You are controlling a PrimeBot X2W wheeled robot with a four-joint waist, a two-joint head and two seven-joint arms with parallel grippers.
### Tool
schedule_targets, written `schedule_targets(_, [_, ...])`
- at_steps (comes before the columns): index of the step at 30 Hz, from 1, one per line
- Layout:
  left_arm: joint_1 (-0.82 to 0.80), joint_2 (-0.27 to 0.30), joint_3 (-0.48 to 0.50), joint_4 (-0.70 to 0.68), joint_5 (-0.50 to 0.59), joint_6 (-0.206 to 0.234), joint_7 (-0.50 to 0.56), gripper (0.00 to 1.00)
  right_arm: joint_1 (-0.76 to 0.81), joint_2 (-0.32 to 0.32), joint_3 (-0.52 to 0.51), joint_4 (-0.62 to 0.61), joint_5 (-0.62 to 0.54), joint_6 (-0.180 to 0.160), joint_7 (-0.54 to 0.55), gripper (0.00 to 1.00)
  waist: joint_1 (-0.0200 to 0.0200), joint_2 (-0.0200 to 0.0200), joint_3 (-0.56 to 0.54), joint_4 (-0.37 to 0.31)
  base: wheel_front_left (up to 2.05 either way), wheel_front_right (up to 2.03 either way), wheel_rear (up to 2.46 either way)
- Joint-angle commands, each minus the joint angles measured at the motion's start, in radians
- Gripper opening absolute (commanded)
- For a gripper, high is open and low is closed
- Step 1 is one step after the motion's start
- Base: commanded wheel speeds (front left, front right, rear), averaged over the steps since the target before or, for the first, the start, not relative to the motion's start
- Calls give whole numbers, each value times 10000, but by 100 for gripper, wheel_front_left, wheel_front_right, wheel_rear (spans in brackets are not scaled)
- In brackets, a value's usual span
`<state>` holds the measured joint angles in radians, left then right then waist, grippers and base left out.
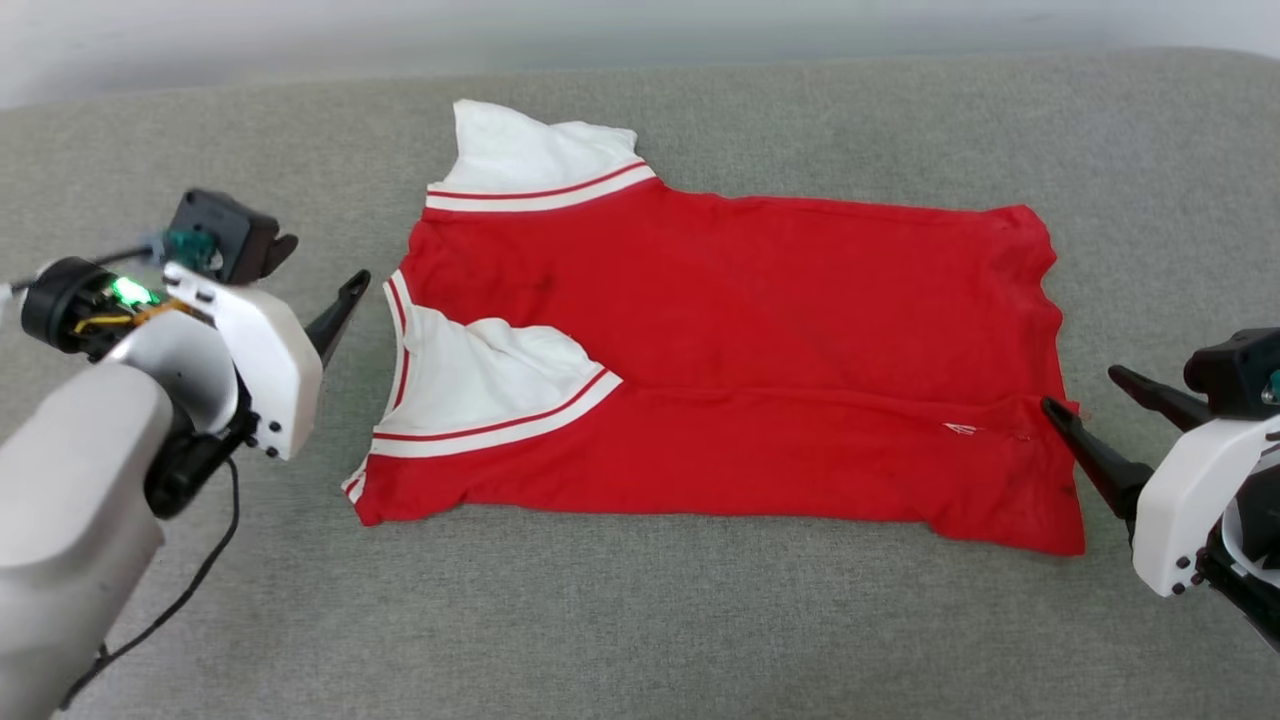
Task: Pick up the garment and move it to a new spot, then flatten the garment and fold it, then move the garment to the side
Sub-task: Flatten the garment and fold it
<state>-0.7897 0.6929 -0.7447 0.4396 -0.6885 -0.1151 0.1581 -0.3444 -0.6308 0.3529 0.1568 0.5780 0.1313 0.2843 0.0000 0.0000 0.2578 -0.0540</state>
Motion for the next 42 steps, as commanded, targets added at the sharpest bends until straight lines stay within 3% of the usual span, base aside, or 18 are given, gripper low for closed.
schedule_targets(1, [-162, 79, -66, -156, -157, -42, 364, 100, 122, -1, -57, -120, -60, -11, 70, 100, 0, 0, -62, 39, 0, 0, 0])
schedule_targets(9, [-557, 714, -475, -1210, -2489, -125, 4416, 100, 382, 229, -253, -606, -225, -11, 484, 100, 0, 0, -66, 14, 0, 0, 0])
schedule_targets(15, [-569, 869, -663, -1264, -3939, -85, 6688, 100, 319, 350, -117, -750, -198, -11, 840, 100, 0, 0, 60, -153, 0, 0, 0])
schedule_targets(23, [-288, 753, -1245, -872, -4082, 79, 7859, 100, -33, 505, 45, -601, -81, -11, 1018, 100, 0, 0, 255, -470, 0, 0, 0])
schedule_targets(30, [443, 456, -1956, -340, -3842, -45, 7744, 100, -471, 669, 309, -363, -1, -11, 917, 100, 0, 0, 351, -774, 0, 0, 0])
schedule_targets(31, [485, 411, -2036, -279, -3798, -70, 7681, 59, -520, 643, 325, -329, 27, -11, 908, 100, 0, 0, 346, -786, 0, 0, 0])
schedule_targets(32, [500, 385, -2098, -215, -3747, -72, 7621, 5, -600, 595, 340, -319, 36, -11, 899, 100, 0, 0, 335, -793, 0, 0, 0])
schedule_targets(34, [519, 355, -2120, -154, -3781, -91, 7571, 0, -701, 535, 307, -307, 47, -11, 865, 100, 0, 0, 313, -799, 0, 0, 0])
schedule_targets(42, [258, 1049, -2454, -1247, -3637, -141, 6926, 0, -1582, -433, 613, -731, 352, -11, 1826, 100, 0, 0, -86, -755, 0, 0, 0])
